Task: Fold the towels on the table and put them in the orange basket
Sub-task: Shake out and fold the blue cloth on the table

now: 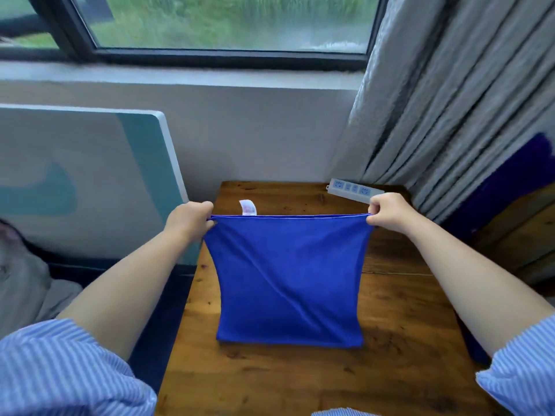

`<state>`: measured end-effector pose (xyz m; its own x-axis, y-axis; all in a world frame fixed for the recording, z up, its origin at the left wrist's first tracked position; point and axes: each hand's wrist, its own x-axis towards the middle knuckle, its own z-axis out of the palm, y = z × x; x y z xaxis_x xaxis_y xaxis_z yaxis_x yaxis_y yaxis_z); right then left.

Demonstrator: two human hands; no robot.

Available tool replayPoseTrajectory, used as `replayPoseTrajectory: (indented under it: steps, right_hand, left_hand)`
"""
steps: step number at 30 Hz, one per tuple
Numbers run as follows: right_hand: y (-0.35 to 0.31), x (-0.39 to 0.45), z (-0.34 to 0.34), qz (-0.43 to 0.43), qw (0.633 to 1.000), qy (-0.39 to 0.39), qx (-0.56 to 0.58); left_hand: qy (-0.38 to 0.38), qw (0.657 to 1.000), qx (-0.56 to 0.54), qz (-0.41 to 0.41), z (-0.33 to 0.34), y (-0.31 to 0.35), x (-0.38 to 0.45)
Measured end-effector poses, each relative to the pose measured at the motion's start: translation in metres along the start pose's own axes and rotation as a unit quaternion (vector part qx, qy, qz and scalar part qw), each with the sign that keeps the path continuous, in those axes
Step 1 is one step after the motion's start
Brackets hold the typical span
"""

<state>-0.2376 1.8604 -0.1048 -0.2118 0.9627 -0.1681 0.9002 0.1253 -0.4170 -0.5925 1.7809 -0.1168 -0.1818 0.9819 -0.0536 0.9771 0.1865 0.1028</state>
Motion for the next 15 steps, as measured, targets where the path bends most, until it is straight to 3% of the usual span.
replayPoseTrajectory:
  steps: [4,7,12,15]
  right_hand:
    - [-0.005,-0.012,-0.031,-0.024,0.998,0.055,-0.007]
    - [-0.017,-0.014,-0.049,-0.044,0.992,0.105,-0.062]
    - [-0.029,-0.014,-0.086,-0.088,0.954,0.281,-0.052]
    - [-0.028,-0.017,-0.093,-0.108,0.954,0.272,-0.071]
  left_hand:
    - [0.06,0.997,0.003,0.043,-0.027,0.009,-0.001]
    - [0.096,0.991,0.069,0.054,-0.051,0.018,0.003]
    - [0.213,0.975,-0.039,0.054,-0.093,0.021,0.009]
    - [0.179,0.981,-0.045,0.062,-0.101,0.023,0.003]
